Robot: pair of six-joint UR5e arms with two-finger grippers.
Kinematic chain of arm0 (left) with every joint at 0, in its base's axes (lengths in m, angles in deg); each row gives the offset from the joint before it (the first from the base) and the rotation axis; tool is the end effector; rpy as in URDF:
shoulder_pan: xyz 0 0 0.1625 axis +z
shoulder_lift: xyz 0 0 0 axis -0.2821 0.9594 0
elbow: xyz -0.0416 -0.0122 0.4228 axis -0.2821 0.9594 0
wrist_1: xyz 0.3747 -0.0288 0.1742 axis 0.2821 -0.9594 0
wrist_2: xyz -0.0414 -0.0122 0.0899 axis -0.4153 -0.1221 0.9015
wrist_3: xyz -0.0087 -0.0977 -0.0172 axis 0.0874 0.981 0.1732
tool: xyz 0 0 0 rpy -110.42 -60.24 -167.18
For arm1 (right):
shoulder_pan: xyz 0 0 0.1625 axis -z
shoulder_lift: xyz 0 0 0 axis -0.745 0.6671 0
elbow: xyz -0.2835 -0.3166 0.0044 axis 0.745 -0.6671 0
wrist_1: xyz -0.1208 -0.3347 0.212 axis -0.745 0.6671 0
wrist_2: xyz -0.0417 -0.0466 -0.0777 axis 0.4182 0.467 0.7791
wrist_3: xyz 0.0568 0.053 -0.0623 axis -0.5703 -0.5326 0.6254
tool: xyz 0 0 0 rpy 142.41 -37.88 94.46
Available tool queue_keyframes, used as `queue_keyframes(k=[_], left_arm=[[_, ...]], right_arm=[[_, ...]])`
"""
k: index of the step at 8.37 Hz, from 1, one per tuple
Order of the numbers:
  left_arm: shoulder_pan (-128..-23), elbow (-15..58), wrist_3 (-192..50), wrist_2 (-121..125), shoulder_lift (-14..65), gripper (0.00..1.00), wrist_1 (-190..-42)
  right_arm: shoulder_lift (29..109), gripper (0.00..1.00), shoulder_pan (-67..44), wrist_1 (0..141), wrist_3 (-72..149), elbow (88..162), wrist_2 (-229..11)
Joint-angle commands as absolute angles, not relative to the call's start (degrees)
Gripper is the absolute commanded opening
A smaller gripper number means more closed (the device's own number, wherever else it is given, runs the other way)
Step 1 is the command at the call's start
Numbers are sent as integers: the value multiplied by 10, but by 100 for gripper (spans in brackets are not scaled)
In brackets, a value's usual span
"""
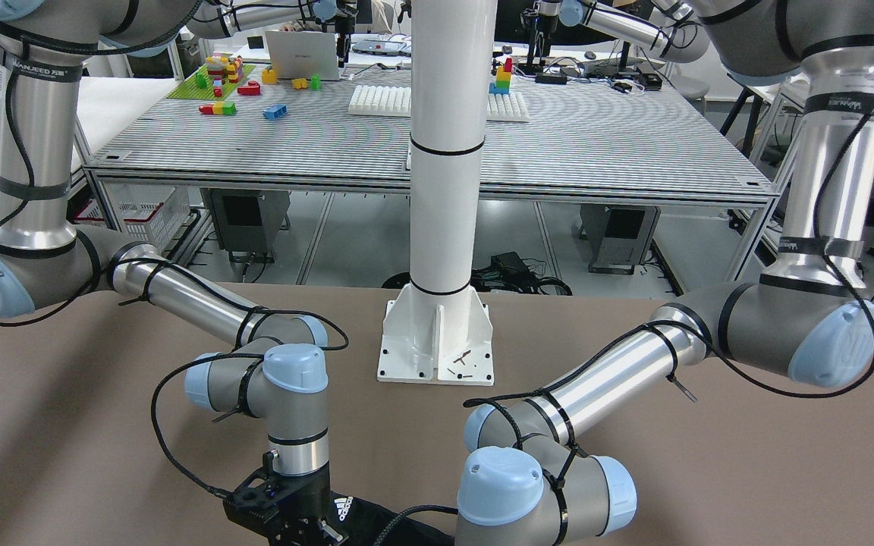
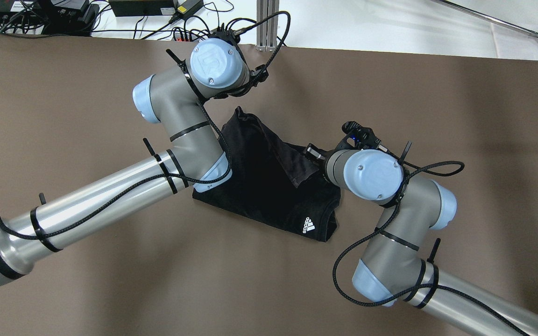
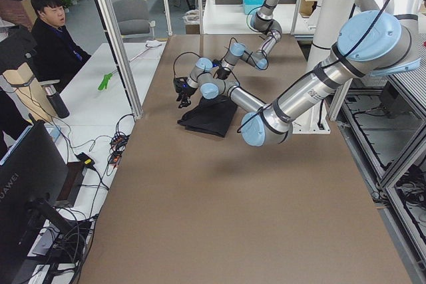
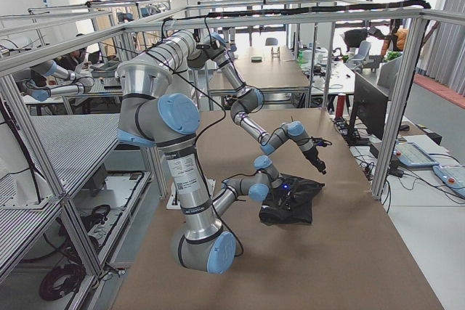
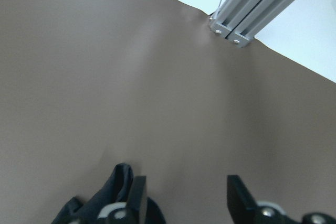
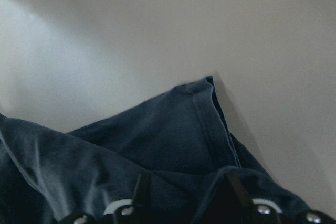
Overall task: Fold clothes
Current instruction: 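Lay the folded end down and open both grippers, then press the folded shirt flat with the right gripper while the left gripper lifts away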
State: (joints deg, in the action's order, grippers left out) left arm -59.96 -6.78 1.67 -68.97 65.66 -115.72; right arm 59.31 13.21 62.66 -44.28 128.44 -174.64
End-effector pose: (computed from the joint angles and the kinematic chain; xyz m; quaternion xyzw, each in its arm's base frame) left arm 0.5159 -0.6688 0.1313 0.1757 0.4599 -0.2932 0.8196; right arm -0.4684 -0.4928 0.2664 0.1169 -0.4679 0.3358 0.8091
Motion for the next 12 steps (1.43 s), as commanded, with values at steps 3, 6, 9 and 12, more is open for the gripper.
queue_keyframes(k=[3, 6, 9, 12], left_arm=[[-653, -41, 18, -812, 636, 94, -1218], [-653, -41, 18, -813, 634, 94, -1218], [-653, -7, 16, -813, 601, 94, -1218], [-653, 24, 16, -813, 573, 94, -1218]], right_arm=[[588, 87, 145, 630, -429, 1335, -1814], [589, 3, 219, 643, -423, 1322, -1739], [549, 0, 213, 640, -406, 1231, -1716], [494, 0, 136, 629, -359, 1136, -1703]])
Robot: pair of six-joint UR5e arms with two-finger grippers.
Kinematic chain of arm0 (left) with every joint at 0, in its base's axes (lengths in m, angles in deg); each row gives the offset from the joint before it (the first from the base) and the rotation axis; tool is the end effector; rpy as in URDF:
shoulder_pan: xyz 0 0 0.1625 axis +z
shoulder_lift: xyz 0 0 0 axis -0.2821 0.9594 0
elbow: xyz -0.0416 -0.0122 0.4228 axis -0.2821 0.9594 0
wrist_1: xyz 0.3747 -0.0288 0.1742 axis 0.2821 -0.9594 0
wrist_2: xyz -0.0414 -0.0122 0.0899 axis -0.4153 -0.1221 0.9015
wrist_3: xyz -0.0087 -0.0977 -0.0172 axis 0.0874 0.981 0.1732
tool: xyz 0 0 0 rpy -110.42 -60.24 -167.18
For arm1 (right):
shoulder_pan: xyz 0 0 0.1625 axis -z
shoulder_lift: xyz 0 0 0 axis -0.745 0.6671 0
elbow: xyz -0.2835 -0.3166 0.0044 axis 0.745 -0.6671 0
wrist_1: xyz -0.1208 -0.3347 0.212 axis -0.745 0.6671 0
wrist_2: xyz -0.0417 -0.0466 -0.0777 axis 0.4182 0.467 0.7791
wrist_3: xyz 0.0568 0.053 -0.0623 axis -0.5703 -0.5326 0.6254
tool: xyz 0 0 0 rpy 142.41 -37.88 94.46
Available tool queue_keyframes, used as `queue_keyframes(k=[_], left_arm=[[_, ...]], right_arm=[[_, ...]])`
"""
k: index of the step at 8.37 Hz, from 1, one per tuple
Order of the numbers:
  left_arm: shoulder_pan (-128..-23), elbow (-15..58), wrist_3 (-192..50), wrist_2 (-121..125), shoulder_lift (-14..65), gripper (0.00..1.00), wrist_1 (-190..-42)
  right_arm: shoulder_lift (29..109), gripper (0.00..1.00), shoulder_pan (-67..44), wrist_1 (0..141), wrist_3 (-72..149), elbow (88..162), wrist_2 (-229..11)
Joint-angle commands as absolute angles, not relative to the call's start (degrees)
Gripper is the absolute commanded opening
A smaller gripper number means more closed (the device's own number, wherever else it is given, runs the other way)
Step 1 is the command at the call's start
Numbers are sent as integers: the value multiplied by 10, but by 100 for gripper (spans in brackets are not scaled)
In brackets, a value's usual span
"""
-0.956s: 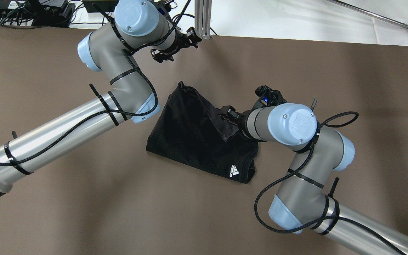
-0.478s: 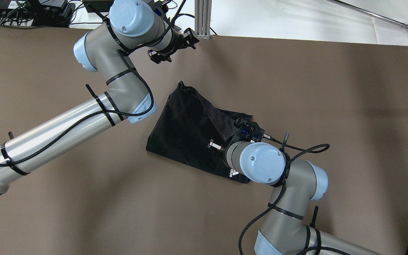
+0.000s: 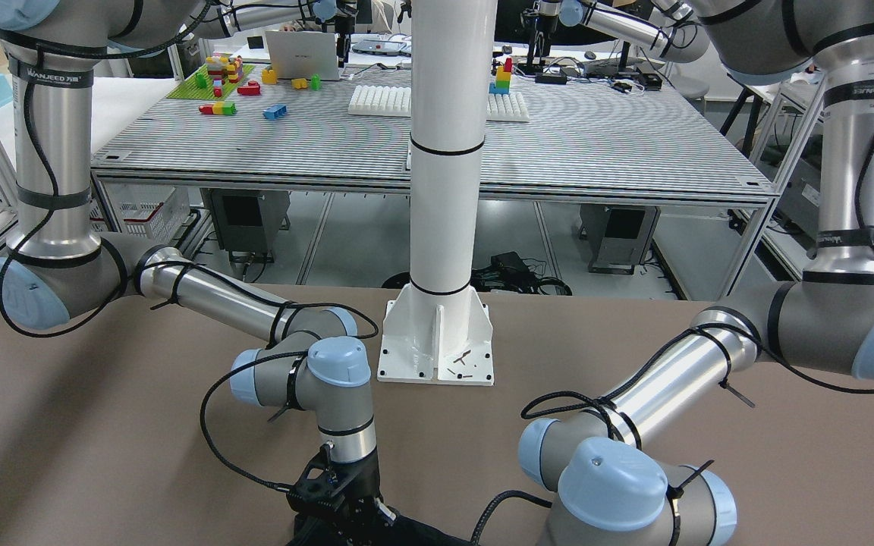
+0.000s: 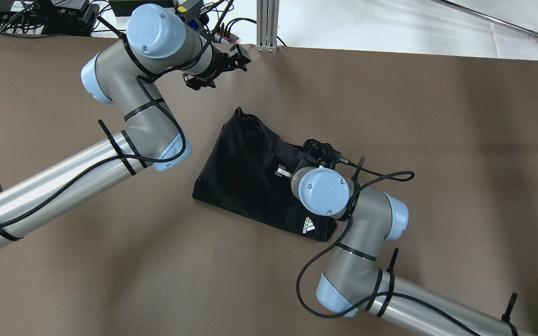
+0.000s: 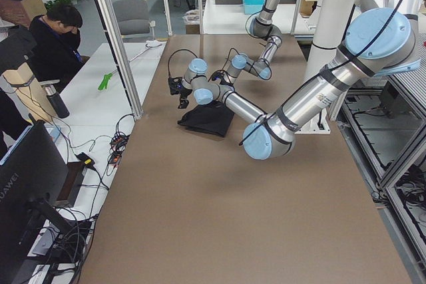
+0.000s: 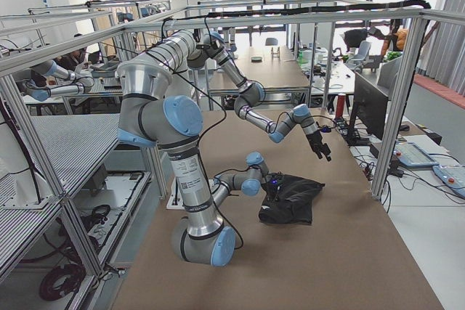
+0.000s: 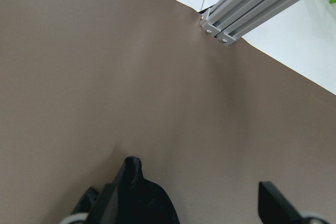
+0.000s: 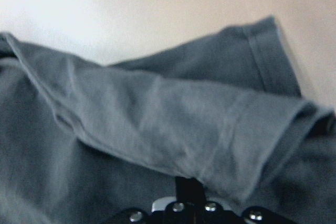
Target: Fold clothes
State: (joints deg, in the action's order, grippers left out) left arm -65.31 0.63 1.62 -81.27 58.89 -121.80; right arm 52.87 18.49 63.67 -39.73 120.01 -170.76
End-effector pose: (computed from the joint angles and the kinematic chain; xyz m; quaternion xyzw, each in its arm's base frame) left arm 0.4422 -0.6715 0.1524 0.1369 0.5312 -0.2618 0.7941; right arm -0.5509 -0.4777 0.2583 0.1383 -0.4391 0.2832 0.8413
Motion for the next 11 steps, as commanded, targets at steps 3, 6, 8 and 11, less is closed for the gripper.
queue_keyframes(k=[3, 6, 8, 11], left_arm=[[-653, 27, 17, -812, 567, 94, -1218], [-651, 56, 17, -813, 546, 94, -1218], [-651, 65, 17, -813, 535, 94, -1218], [-651, 72, 4, -811, 503, 94, -1217]], right_arm=[[436, 0, 41, 559, -289, 975, -1714], [418, 0, 20, 559, -276, 971, -1746], [420, 93, 20, 559, -226, 985, -1755], [508, 94, 20, 562, -128, 1077, -1762]])
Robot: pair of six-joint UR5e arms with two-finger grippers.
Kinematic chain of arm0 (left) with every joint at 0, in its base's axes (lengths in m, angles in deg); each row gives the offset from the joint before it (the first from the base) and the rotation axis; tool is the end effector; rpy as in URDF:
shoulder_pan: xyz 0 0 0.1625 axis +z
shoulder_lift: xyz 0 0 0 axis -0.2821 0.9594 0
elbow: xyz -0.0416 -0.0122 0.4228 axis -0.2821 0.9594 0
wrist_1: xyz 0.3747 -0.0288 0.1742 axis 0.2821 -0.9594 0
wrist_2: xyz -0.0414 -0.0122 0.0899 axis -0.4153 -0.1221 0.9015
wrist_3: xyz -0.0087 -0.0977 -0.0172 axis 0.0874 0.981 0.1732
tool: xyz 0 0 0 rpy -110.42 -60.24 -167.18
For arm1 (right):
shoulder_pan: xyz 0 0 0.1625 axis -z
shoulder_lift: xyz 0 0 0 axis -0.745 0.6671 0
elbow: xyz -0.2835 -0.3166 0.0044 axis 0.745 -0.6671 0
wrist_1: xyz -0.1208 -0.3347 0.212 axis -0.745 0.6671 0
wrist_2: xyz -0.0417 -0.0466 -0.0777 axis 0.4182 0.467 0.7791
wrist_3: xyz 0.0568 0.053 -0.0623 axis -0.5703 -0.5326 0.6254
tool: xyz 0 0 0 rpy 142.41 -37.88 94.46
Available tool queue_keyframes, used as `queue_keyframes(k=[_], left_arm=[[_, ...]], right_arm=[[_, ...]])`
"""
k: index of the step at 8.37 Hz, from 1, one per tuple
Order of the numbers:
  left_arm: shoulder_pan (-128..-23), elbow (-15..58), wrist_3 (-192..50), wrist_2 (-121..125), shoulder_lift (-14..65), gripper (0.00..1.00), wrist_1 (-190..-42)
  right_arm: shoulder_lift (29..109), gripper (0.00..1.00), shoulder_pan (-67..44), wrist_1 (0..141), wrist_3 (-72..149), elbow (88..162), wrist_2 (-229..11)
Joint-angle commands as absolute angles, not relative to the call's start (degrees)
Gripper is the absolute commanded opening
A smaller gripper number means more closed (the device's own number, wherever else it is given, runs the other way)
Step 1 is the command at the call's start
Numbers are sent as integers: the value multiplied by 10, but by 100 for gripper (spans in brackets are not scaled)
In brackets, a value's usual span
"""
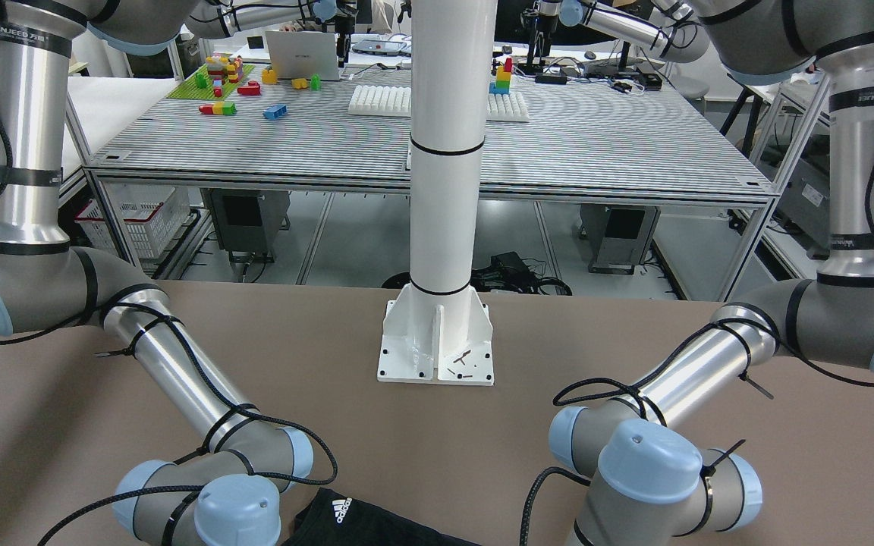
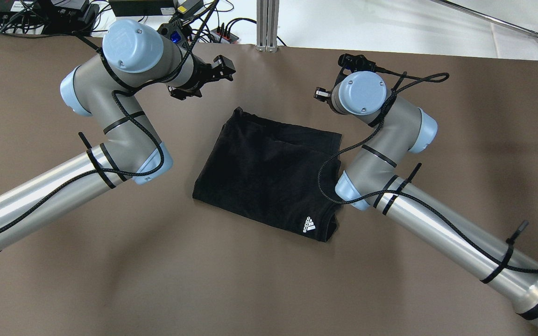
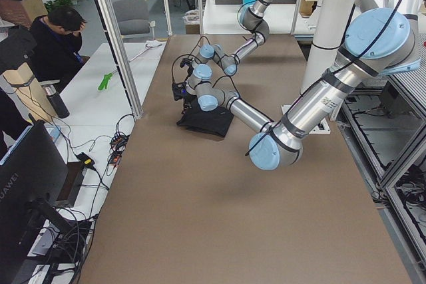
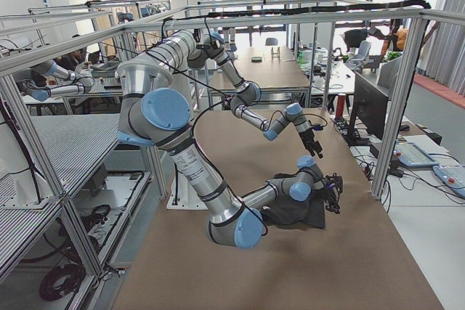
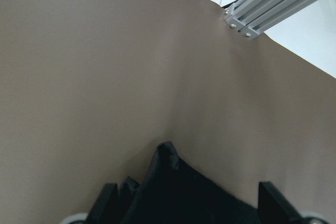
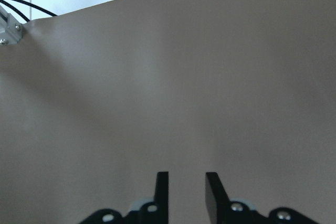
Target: Fold clothes
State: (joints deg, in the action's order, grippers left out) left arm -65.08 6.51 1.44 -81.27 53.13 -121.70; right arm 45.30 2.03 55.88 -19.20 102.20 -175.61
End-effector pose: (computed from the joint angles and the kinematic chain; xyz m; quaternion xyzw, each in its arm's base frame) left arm 0.4265 -0.6488 0.1844 0.1367 0.5313 -0.2589 0.7949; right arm -0.4533 -0.6648 0.2893 0.2287 -0.3759 0.2372 0.8661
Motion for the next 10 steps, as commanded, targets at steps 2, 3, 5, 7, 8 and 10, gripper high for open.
queue_keyframes(k=[2, 3, 5, 7, 8, 10], left_arm=[[-658, 123, -90, -805, 409, 94, -1217], [-680, 150, -147, -804, 353, 94, -1217], [-736, 182, -271, -803, 245, 94, -1217], [-817, 184, -443, -803, 169, 94, -1218], [-865, 182, -531, -807, 146, 94, -1218], [-954, 181, -685, -810, 113, 94, -1217]], right_arm=[[598, 94, 15, 575, -28, 1132, -1761], [643, 94, -3, 581, 51, 1166, -1762], [737, 95, -47, 601, 168, 1234, -1762], [793, 95, -118, 608, 285, 1251, -1762], [817, 95, -158, 608, 335, 1259, -1763], [861, 94, -247, 632, 434, 1292, -1763]])
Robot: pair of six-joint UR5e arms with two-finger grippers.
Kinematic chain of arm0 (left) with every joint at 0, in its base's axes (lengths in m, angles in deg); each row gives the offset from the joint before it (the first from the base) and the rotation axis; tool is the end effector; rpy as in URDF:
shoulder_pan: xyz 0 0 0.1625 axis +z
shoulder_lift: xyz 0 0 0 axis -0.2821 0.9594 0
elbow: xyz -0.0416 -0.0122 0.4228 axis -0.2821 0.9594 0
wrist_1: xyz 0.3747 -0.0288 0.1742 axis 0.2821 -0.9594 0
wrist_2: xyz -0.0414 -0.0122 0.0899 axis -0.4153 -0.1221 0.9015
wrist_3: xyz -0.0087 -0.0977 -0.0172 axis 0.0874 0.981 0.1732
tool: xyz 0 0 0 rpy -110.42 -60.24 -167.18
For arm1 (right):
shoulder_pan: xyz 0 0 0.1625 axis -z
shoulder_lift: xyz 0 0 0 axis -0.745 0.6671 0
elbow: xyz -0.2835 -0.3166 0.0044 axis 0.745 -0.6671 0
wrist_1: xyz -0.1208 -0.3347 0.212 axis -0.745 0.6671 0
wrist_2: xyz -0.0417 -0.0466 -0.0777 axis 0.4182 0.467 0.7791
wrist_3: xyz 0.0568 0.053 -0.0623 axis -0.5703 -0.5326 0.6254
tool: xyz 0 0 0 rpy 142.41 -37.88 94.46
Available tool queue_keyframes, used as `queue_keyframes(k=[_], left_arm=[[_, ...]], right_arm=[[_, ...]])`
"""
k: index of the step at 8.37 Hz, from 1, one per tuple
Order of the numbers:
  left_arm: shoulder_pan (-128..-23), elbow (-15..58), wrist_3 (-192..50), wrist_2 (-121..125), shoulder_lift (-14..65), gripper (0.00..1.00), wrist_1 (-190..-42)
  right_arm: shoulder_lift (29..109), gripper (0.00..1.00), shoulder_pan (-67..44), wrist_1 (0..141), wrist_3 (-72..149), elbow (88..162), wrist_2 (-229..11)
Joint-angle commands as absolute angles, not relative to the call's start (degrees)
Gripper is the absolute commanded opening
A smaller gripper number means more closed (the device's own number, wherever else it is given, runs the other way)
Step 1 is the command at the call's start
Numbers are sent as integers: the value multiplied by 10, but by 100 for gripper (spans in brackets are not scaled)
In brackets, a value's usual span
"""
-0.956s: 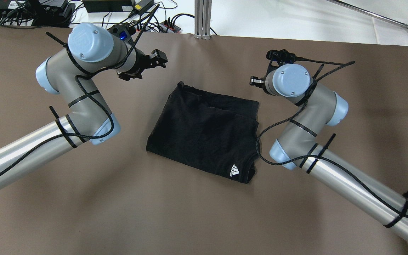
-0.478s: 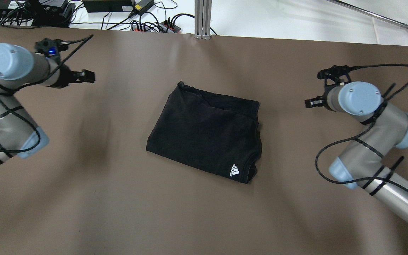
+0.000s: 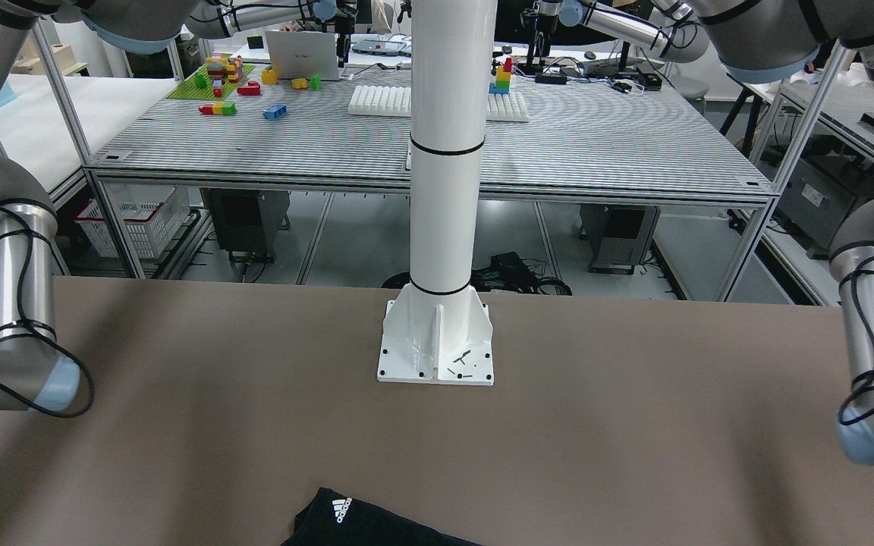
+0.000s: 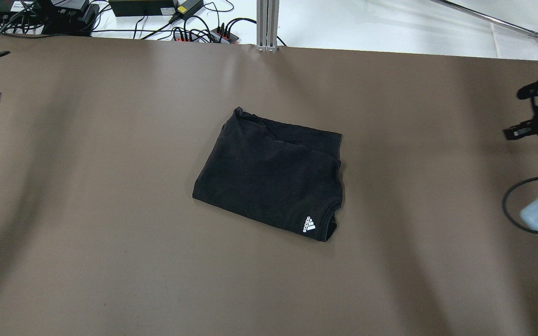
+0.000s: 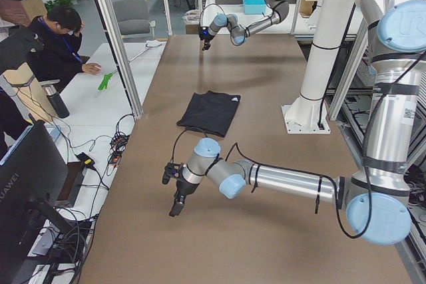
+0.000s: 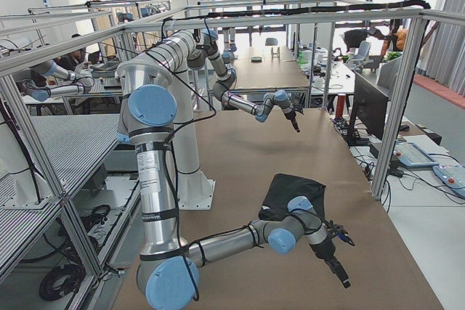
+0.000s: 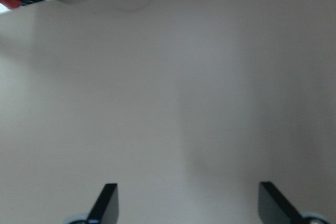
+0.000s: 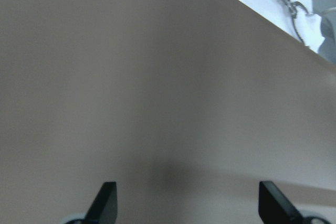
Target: Fold clothes
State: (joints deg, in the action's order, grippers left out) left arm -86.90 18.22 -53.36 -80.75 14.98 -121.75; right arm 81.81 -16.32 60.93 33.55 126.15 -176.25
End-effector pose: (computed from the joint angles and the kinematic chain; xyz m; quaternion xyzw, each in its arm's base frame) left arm 0.0960 -0.5973 0.5470 0.2490 0.2512 -0.0619 0.9333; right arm -0.1296 -0.5797 0.5302 0.2717 -0.1206 -0.0337 0.9542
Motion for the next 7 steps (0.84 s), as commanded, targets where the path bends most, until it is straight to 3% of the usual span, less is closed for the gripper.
queue_keyframes(k=[1, 3, 6, 7], left_arm=[[-998, 184, -744, -810, 103, 94, -1213], [-1102, 187, -825, -864, 102, 94, -1191], [-1177, 198, -853, -829, 73, 94, -1219], [-1190, 241, -842, -828, 66, 94, -1195]], right_arm=[[877, 94, -291, 680, 479, 1334, -1762], [911, 94, -358, 759, 524, 1427, -1761], [960, 94, -389, 737, 525, 1449, -1758], [958, 94, -389, 737, 519, 1445, -1757]])
